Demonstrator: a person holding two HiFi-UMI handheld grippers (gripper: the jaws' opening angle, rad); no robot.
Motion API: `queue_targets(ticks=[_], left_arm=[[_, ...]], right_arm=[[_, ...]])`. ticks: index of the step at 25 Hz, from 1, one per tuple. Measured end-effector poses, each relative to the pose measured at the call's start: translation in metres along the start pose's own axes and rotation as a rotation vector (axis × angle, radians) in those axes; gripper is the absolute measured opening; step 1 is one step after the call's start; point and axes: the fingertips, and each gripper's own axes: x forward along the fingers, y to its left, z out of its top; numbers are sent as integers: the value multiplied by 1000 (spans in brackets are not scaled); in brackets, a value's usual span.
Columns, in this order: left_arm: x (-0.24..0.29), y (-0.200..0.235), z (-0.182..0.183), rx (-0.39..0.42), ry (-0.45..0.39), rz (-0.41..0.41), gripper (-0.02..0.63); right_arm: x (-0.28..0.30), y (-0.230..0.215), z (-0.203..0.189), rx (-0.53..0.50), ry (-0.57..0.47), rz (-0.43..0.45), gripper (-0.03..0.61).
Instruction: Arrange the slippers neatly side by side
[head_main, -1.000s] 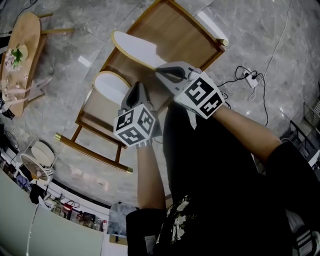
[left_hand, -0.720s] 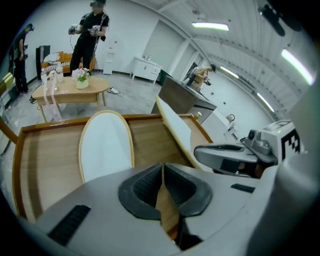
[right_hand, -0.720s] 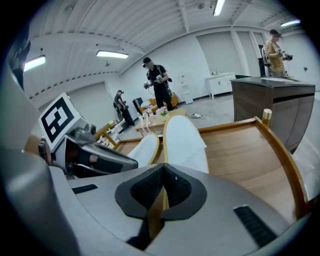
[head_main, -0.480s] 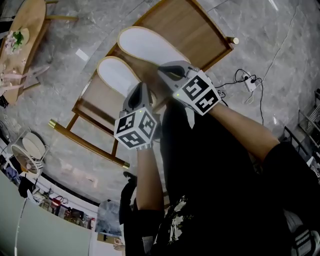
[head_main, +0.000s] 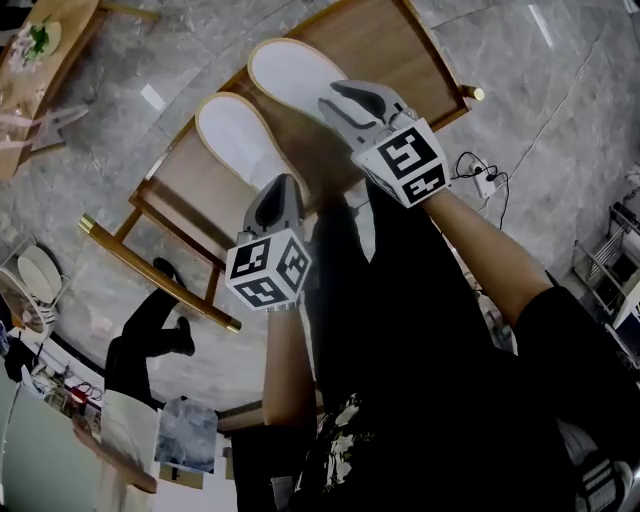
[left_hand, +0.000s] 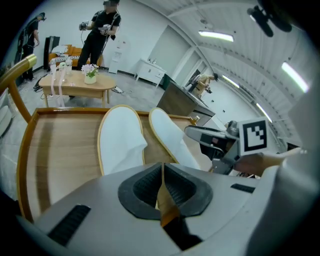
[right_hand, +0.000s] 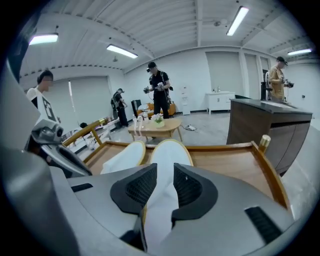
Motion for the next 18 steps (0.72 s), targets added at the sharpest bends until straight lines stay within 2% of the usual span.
queue_targets(ticks=[5,7,11,14,18], left_arm=[[-8,11,-12,-18,15,17,8],[-10,18,-16,-19,22,29,8],[-13,30,-31,14,56,55,8],[-15,38,-42,10,77,69,8],[-15,41,-50,-30,81,68,8]], right_arm=[[21,-14,-22,91,63,-19,89],[23,-14,-27,129,77,-43,19],[23,-12,-36,268,100,-81,9],[22,-8,-35,318,96,-123,8],[21,-3,-30,449,69,-153,6]])
